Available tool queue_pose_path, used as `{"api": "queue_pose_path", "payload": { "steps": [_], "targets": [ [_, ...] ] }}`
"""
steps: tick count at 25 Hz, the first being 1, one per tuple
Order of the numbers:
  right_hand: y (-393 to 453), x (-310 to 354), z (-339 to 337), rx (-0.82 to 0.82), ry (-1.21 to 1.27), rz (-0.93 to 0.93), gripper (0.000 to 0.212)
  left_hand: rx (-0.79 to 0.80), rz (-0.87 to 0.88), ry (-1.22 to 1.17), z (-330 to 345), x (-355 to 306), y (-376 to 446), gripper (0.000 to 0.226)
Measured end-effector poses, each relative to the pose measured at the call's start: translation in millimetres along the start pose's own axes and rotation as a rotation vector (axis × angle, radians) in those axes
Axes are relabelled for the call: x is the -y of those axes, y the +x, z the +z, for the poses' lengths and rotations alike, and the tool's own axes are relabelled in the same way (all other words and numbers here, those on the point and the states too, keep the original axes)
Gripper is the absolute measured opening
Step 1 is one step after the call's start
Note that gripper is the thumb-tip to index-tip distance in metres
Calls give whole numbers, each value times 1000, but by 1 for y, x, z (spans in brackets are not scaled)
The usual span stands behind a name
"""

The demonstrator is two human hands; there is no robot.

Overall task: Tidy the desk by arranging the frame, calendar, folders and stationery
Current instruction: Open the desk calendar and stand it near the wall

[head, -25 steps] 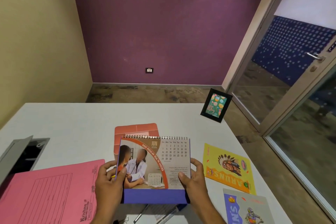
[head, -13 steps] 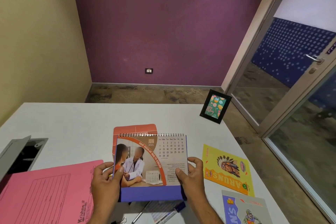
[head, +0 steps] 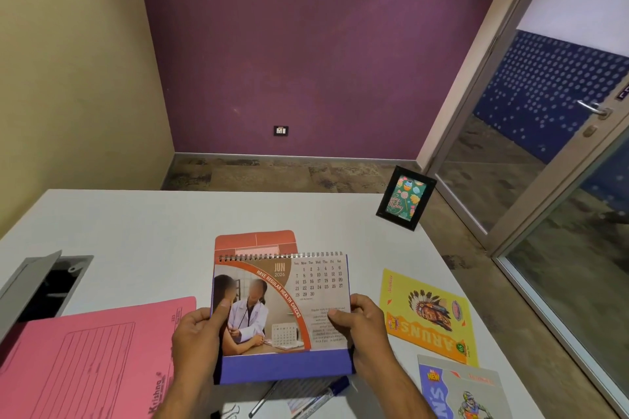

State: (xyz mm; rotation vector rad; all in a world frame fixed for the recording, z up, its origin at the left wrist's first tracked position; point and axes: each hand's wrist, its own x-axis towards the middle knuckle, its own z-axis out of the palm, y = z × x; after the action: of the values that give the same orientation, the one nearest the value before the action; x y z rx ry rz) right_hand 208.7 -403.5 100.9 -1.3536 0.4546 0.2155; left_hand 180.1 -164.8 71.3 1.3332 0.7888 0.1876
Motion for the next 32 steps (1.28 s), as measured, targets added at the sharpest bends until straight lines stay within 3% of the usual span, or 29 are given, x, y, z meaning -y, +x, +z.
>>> {"api": "queue_pose_path", "payload": {
  "steps": [5,9,15,22,27,32],
  "targets": [
    [7,-9,6,-75,-137,-73,10,-23,107,144,2,-1,-2,57],
    [2,-16,15,-185,-295,-221,11,-96,218,165,0,-13,-11,45],
    [-8,1,18,-74,-309,-211,21,-41,312,130,-3,-28,-24,35],
    [-7,22,46,94,-604,-326,34,-56,365,113,-29,-39,-16,21],
    [6,35,106,193,-733,-437,41,-123,450,93,-67,-59,11,8],
    [22,53,197,271,-784,-535,38,-227,523,125,-113,-98,60,15]
  ]
}}
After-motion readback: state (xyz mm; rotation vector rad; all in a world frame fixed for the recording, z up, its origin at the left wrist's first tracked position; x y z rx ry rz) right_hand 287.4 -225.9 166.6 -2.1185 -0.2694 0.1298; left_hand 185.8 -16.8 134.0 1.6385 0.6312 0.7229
